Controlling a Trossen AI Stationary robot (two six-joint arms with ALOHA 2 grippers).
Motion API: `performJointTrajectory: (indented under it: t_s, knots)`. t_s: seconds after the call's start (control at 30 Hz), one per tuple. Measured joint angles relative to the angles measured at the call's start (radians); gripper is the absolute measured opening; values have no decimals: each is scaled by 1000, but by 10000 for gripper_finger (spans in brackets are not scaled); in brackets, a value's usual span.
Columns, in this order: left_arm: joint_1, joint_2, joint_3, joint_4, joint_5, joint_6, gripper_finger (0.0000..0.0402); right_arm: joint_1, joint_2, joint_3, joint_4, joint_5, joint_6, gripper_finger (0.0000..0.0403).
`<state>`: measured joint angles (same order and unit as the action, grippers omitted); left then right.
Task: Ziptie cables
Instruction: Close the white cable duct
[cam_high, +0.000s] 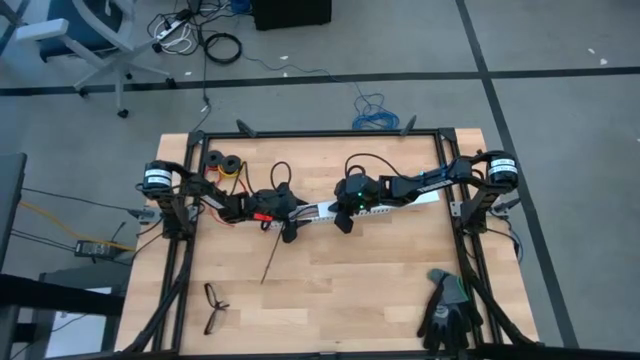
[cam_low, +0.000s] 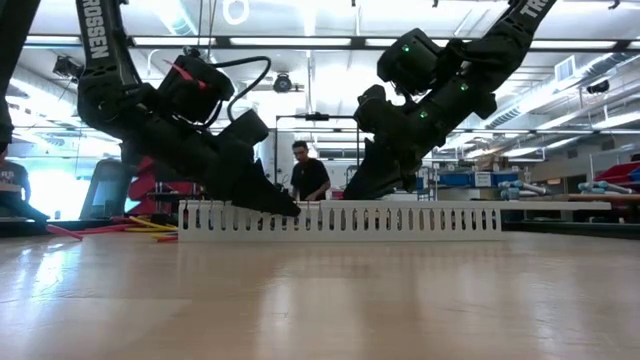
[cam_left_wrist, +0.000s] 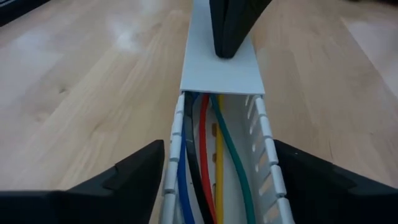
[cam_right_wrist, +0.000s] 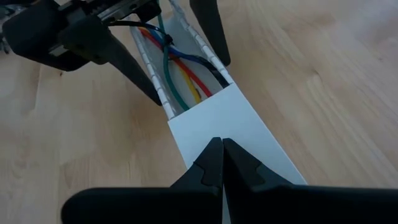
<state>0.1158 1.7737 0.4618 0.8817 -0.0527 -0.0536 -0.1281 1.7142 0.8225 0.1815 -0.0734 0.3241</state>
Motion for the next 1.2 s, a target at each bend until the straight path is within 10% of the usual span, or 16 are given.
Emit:
performJointTrajectory:
  t_s: [0.93,1.2]
  knots:
    - [0,0,2,-8,-30,-2,214,11,-28,-1,30,9,-28,0]
    - [0,0,3,-9,-35,-3,214,35,-209,-2,-232,153,-12,0]
